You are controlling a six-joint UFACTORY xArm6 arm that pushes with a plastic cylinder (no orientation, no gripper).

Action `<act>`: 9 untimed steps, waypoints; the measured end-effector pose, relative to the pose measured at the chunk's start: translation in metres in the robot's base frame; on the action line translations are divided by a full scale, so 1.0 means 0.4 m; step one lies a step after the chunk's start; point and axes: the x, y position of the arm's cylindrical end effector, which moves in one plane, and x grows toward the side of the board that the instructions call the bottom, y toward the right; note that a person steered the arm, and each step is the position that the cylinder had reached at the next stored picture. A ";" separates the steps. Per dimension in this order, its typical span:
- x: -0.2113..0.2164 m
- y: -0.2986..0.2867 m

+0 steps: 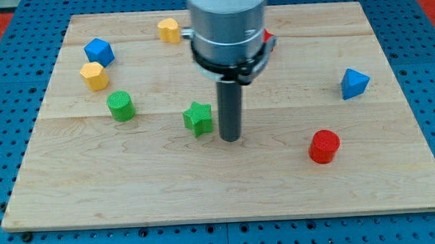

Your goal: Move the triangle to the bottom right side of the red star

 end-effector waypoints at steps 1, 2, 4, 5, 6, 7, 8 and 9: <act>-0.025 0.108; -0.112 0.253; -0.142 0.481; -0.153 0.594; -0.189 0.602; -0.224 0.447; -0.221 0.460; -0.216 0.672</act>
